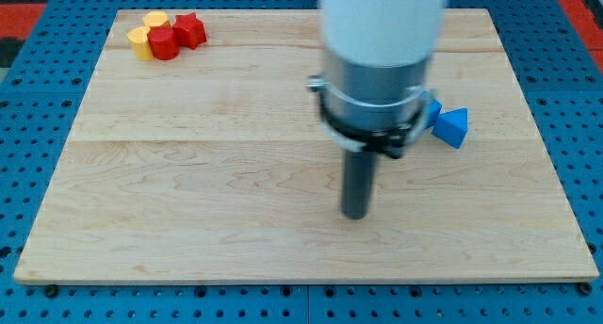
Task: Place the green blocks at the center of the board
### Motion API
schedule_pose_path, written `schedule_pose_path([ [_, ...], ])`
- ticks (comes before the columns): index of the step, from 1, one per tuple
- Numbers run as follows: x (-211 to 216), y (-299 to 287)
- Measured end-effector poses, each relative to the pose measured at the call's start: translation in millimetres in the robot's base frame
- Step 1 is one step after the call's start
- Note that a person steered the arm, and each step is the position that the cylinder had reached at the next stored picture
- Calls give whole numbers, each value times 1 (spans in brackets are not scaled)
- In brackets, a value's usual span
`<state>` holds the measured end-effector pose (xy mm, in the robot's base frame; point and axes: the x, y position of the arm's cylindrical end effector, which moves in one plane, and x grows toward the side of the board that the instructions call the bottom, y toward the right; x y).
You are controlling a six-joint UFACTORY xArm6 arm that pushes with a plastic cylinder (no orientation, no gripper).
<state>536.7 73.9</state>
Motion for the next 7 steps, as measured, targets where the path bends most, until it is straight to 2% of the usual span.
schedule_pose_path([
  [1, -63, 52],
  [2, -119, 77],
  [3, -133, 18],
  [4, -127, -30],
  [5, -120, -24],
  [6, -120, 47],
  [7, -100, 100],
])
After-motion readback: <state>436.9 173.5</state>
